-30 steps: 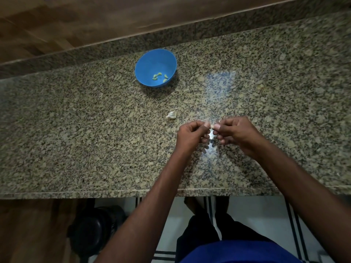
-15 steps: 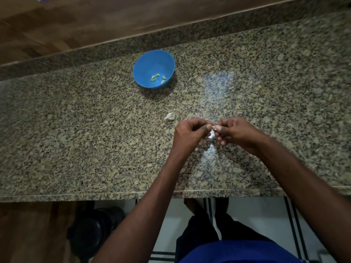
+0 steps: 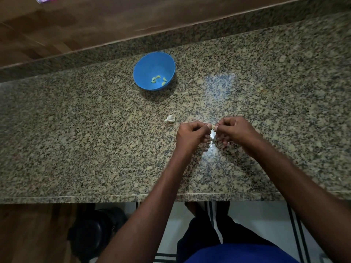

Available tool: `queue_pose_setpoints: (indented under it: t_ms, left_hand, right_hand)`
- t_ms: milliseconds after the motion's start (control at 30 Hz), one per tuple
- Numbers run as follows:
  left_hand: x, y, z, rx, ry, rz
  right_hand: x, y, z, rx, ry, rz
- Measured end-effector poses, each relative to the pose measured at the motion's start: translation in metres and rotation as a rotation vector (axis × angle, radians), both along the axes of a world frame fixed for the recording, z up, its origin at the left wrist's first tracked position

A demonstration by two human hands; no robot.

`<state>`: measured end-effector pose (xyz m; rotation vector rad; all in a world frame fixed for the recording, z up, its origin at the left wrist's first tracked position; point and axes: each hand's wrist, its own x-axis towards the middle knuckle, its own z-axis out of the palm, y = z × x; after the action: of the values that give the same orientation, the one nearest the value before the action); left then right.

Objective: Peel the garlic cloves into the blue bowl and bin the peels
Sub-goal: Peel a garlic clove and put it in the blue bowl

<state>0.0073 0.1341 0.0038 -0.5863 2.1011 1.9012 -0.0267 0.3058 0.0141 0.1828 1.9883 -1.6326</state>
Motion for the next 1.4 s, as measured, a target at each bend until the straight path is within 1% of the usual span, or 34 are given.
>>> queue_pose_setpoints:
  t_ms: [67,200,333,433,500,600,633,667,733,800,900,967,1033,1100,1267,1333,1400]
  left_hand:
    - [-0.002,0.0,0.0,0.027,0.004,-0.023]
    - [-0.007,-0.003,-0.003,0.02,0.047,-0.064]
    - [-0.014,-0.003,-0.008,0.124,-0.034,-0.01]
    - [-0.019,-0.002,-0.01,0.16,-0.085,0.0]
    - [-0.023,-0.002,-0.012,0.161,-0.107,0.048]
    - [-0.03,-0.005,-0.019,0.173,-0.098,0.17]
    - [-0.031,-0.006,-0.02,0.138,-0.083,0.201]
    - [-0.031,-0.008,-0.021,0.06,-0.06,0.216]
    - [-0.028,-0.012,-0.024,-0.17,-0.001,0.189]
    - [-0.021,-0.014,-0.027,-0.378,0.059,0.096]
    - [-0.01,-0.008,-0.03,-0.562,0.161,-0.082]
    - [0.0,0.005,-0.027,-0.61,0.198,-0.18]
    - [0.009,0.017,-0.029,-0.628,0.224,-0.23]
    - [0.014,0.028,-0.036,-0.704,0.284,-0.274]
    - [0.021,0.035,-0.039,-0.892,0.388,-0.308]
    - [0.02,0.026,-0.034,-0.921,0.383,-0.293]
    - [0.015,0.011,-0.032,-0.907,0.323,-0.277]
  right_hand:
    - [-0.002,-0.002,-0.002,-0.031,-0.033,-0.041]
    - [-0.008,-0.003,-0.009,-0.116,-0.168,-0.071]
    - [-0.013,-0.004,-0.014,-0.113,-0.2,-0.044]
    - [-0.018,-0.004,-0.019,-0.04,-0.18,-0.013]
    - [-0.023,-0.009,-0.021,0.031,-0.147,-0.011]
    - [-0.035,-0.022,-0.024,0.204,-0.017,-0.009]
    - [-0.039,-0.027,-0.024,0.29,0.039,-0.001]
    - [-0.041,-0.03,-0.023,0.367,0.083,0.008]
    - [-0.042,-0.031,-0.022,0.457,0.124,0.015]
    - [-0.037,-0.026,-0.023,0.488,0.139,0.017]
    - [-0.026,-0.012,-0.027,0.494,0.179,-0.01]
    - [-0.02,-0.003,-0.028,0.502,0.209,-0.031]
    - [-0.016,0.006,-0.028,0.483,0.217,-0.037]
    - [-0.012,0.012,-0.028,0.496,0.232,-0.026]
    - [-0.004,0.02,-0.033,0.543,0.245,0.05]
    - [0.0,0.021,-0.031,0.554,0.26,0.08]
    - [0.005,0.021,-0.028,0.573,0.277,0.099]
